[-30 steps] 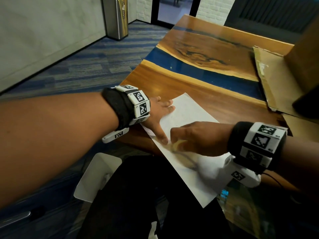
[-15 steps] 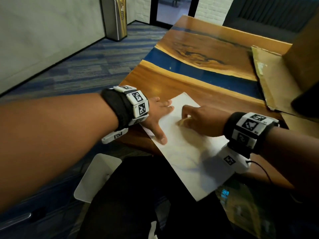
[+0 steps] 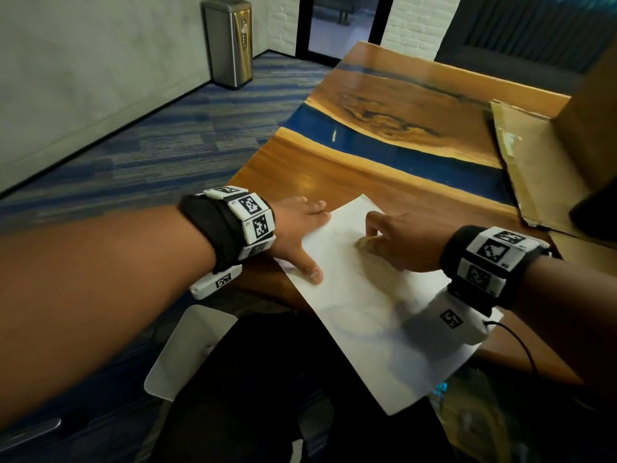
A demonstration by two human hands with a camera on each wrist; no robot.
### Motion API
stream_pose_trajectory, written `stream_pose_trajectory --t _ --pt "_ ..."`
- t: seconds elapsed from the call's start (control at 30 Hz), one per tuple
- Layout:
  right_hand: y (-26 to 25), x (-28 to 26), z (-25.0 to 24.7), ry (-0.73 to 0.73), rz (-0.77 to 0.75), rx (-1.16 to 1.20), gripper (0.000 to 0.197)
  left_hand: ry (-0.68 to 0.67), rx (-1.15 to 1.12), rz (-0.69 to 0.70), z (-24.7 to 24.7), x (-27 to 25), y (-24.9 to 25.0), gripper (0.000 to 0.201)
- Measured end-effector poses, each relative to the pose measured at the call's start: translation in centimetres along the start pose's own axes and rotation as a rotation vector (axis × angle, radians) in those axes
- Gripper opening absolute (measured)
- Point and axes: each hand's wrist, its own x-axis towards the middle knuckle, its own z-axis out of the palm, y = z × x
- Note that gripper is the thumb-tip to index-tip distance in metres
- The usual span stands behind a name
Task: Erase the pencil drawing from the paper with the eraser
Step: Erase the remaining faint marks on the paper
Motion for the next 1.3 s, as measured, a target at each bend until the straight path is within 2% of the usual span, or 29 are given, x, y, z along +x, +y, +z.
stream_pose_trajectory --t 0.07,0.13,0.23,0.4,0.43,0.53,0.57,0.7,0.87,1.0,1.03,1.13,1.17,1.3 --pt "-0.4 -0.4 0.0 -0.009 0.011 0.034 0.02 -0.021 0.004 -0.004 0.1 0.4 0.0 0.128" --pt "-1.7 -1.0 0.1 -0.052 -0.063 0.091 0.023 -0.034 0.0 -0.001 0.1 0.8 -0.1 0.131" --pt "-3.1 -1.0 0.6 -0.097 -0.182 0.056 0.024 -0.039 -0.006 0.014 0.1 1.2 -0.4 0.134" --pt "-1.0 1.9 -0.2 0.08 -0.012 -0.12 0.024 -0.047 0.042 0.013 0.0 1.5 -0.2 0.133" --pt "-1.3 1.8 -0.2 0.069 -0.039 -0.123 0.022 -0.048 0.044 0.014 0.0 1.5 -0.2 0.134" --pt "-2.7 0.6 0.6 -0.031 -0.252 -0.102 0.02 -0.049 0.039 0.016 -0.2 1.4 -0.3 0.133" --pt "-2.7 0.6 0.7 -0.048 -0.266 -0.113 0.018 -0.05 0.039 0.017 -0.2 1.4 -0.2 0.133" --pt "-0.4 1.9 -0.1 0.037 -0.106 -0.217 0.014 -0.047 0.09 0.011 -0.4 1.6 0.0 0.132" --pt "-2.1 -1.0 1.0 -0.096 -0.418 -0.099 0.019 -0.045 0.069 -0.006 -0.8 1.4 0.1 0.132" --pt "0.1 0.3 0.3 0.004 -0.219 -0.198 0.02 -0.051 0.128 -0.013 -1.3 1.7 0.5 0.13" --pt "0.0 0.1 0.4 0.023 -0.235 -0.193 0.02 -0.052 0.126 -0.015 -1.3 1.7 0.5 0.13" --pt "-1.9 -1.3 1.6 -0.013 -0.479 -0.124 0.021 -0.052 0.106 -0.028 -1.2 1.6 0.4 0.13" --pt "-2.1 -1.6 1.8 -0.029 -0.512 -0.118 0.021 -0.054 0.107 -0.029 -1.3 1.6 0.4 0.131" --pt "0.0 -0.3 0.5 0.058 -0.232 -0.244 0.021 -0.063 0.141 -0.026 -1.4 1.8 0.4 0.131"
